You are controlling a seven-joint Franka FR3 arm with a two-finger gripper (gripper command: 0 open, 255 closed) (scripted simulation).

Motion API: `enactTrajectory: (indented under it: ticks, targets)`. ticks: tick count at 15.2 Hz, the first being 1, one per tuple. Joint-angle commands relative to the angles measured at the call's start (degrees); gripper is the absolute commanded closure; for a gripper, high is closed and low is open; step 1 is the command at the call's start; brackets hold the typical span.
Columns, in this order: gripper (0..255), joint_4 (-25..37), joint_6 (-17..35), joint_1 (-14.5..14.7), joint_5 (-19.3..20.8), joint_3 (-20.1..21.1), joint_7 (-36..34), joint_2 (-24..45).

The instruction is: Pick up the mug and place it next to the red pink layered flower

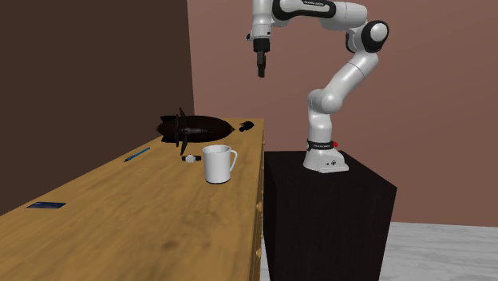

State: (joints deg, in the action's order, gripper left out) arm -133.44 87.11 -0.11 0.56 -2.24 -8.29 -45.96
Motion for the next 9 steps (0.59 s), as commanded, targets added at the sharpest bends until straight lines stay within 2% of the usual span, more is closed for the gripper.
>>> enactTrajectory:
  ticks: [1, 9]
  targets:
    - [0, 0.00, 0.00, 0.00, 0.00, 0.00, 0.00, 0.00]
    - [0, -4.27, 10.40, 2.95, -6.04, 7.97, -9.01, 5.60]
